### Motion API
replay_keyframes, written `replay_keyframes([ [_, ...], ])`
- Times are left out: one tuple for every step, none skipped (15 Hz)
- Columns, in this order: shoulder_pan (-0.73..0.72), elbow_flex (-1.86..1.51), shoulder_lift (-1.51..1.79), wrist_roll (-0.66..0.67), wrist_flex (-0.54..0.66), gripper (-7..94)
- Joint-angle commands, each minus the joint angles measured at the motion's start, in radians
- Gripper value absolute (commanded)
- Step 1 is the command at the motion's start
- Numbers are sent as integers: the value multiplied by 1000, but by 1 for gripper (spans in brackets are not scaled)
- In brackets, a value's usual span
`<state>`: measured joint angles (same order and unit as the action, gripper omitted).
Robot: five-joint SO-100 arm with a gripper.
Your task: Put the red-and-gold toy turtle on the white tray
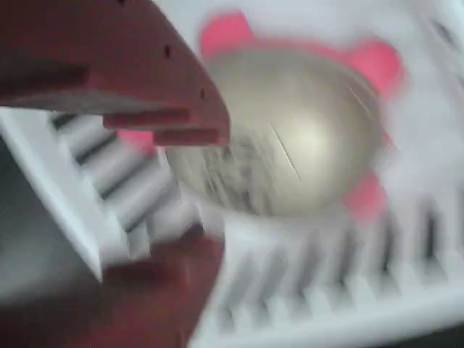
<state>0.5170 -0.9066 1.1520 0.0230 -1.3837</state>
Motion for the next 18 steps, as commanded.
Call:
replay_keyframes([
  [-147,-282,373,5,192,0],
  [-222,-413,477,-17,264,0],
  [-308,-522,572,-55,322,0],
  [-399,-592,646,-97,333,0],
  [-492,-692,744,-110,344,0],
  [-578,-790,834,-123,339,0],
  [-646,-902,927,-147,345,0],
  [-692,-1020,1014,-170,360,0],
  [-707,-1143,1094,-187,387,0],
  [-704,-1269,1181,-201,413,0],
  [-695,-1385,1256,-186,434,0],
  [-678,-1493,1325,-153,439,0],
  [-660,-1591,1396,-133,437,0],
  [-637,-1667,1460,-115,423,0],
  [-614,-1732,1522,-97,408,0],
  [-592,-1786,1585,-87,393,0],
  [-584,-1830,1641,-78,367,0],
  [-580,-1858,1689,-91,330,0],
])
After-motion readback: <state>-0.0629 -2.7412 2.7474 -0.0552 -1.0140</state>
